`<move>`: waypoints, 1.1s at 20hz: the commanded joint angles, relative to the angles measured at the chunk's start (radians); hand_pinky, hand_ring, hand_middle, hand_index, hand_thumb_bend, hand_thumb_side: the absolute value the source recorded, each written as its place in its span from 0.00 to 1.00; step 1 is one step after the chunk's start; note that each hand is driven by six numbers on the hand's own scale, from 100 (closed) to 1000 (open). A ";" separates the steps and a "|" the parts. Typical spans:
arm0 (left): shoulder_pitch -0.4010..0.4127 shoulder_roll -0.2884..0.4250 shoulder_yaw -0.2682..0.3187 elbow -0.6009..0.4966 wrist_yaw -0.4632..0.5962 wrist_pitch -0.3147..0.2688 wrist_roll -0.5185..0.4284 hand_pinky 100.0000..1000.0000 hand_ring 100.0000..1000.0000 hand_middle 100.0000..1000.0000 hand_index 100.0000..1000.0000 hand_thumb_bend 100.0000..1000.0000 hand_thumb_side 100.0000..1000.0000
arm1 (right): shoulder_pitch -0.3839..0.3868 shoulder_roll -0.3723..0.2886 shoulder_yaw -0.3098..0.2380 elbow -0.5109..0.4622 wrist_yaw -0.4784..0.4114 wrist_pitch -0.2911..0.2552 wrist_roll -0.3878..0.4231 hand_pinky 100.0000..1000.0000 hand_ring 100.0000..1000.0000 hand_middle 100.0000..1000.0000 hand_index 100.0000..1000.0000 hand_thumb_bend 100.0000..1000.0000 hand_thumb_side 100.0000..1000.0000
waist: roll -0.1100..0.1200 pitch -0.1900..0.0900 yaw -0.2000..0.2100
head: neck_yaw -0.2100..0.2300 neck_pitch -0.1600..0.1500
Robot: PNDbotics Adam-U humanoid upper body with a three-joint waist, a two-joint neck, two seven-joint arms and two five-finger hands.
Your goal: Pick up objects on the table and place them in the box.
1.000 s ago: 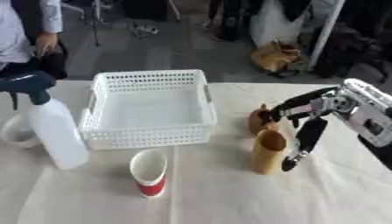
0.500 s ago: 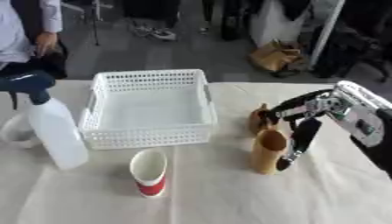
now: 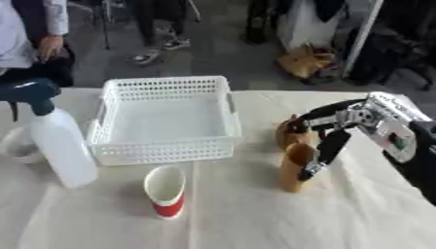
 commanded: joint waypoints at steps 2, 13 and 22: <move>-0.007 0.011 0.010 -0.015 0.005 0.001 -0.006 1.00 0.93 0.80 0.82 0.00 1.00 | -0.023 -0.001 -0.019 0.031 0.028 -0.017 0.006 0.67 0.94 0.97 1.00 0.68 0.45 | 0.003 -0.014 0.002 | -0.003 -0.007; -0.008 0.010 0.012 -0.015 0.006 0.003 -0.006 1.00 0.92 0.80 0.81 0.00 1.00 | -0.028 0.022 -0.041 0.099 0.055 -0.053 0.024 0.62 0.90 0.96 1.00 0.62 0.38 | 0.003 -0.015 0.004 | -0.004 -0.009; -0.008 0.011 0.012 -0.015 0.006 0.005 -0.007 1.00 0.92 0.79 0.81 0.00 1.00 | -0.031 0.028 -0.057 0.124 0.059 -0.074 0.002 0.60 0.89 0.95 1.00 0.59 0.40 | 0.005 -0.014 0.002 | -0.003 -0.011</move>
